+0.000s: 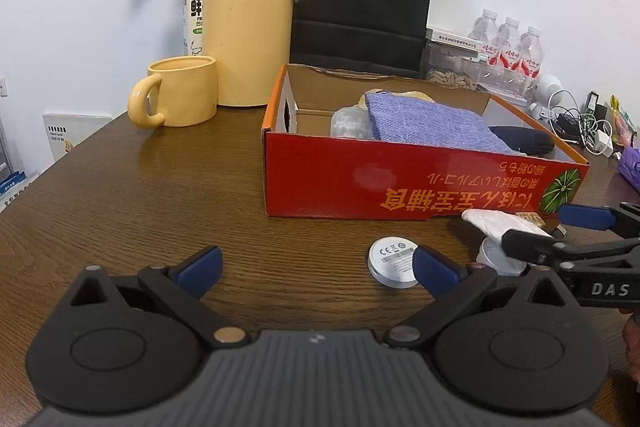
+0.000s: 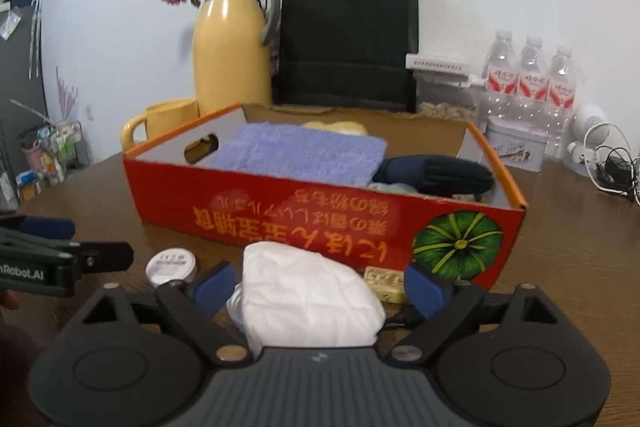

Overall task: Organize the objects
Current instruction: 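Grasp the white crumpled tissue with the right tool, then grasp the round white tin with the left tool while the right tool holds the tissue, then carry the tin and tissue into the box and open both tools, then withdraw both tools from the box back over the table, then grasp the black cable with the right tool while the left tool grasps the white bottle cap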

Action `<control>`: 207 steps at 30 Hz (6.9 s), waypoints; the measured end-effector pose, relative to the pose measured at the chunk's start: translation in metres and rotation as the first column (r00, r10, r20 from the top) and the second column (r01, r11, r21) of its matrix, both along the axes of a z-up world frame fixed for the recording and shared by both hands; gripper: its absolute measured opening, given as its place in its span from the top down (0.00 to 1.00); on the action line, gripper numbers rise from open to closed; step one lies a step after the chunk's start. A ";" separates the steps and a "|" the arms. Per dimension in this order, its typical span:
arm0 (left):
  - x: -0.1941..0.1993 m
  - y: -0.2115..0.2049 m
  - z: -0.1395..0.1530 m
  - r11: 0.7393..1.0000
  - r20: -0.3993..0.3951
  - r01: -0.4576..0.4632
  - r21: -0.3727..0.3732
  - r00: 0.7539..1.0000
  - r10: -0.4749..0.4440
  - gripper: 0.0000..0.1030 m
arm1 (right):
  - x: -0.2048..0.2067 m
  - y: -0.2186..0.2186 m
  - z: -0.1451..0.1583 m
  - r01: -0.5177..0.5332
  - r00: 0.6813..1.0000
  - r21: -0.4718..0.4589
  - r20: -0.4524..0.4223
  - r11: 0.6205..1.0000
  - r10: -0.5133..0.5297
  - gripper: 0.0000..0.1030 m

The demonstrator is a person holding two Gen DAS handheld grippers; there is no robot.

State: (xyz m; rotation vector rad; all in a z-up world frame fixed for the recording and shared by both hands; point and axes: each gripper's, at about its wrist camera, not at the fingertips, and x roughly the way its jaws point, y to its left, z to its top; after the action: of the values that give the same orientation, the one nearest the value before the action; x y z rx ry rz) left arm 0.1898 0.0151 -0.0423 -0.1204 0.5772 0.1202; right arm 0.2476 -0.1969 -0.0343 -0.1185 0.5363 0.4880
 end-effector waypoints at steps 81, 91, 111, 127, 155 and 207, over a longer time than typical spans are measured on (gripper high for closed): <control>0.007 -0.031 0.030 0.992 0.107 0.118 0.039 0.987 -0.122 0.61 | -0.031 -0.023 0.036 0.058 0.991 0.069 0.116 0.996 -0.066 0.40; 0.032 -0.025 0.079 0.995 0.225 0.093 0.044 0.969 -0.101 0.61 | -0.007 -0.003 0.078 0.032 0.981 0.107 0.185 0.994 -0.051 0.40; 0.129 -0.006 0.071 0.999 0.185 0.033 0.008 0.982 -0.034 0.61 | 0.100 0.024 0.063 0.096 0.986 0.117 0.127 0.989 -0.110 0.40; 0.142 -0.007 0.058 0.997 0.169 0.002 0.078 0.985 -0.015 0.09 | 0.114 0.019 0.050 0.163 0.981 0.090 0.090 0.983 -0.171 0.11; 0.105 0.000 0.076 0.998 0.233 -0.048 0.033 0.972 0.039 0.00 | 0.075 0.003 0.077 0.188 0.968 0.091 0.154 0.978 -0.201 0.00; 0.019 -0.026 0.004 0.998 0.023 0.055 0.034 0.998 -0.055 0.00 | -0.016 -0.057 -0.006 0.177 0.982 -0.066 -0.052 0.982 -0.181 0.00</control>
State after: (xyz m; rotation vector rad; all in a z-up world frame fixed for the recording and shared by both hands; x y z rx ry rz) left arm 0.2084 -0.0110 -0.0379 -0.0730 0.5538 0.0749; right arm 0.2317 -0.2535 -0.0399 -0.1133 0.6130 0.3003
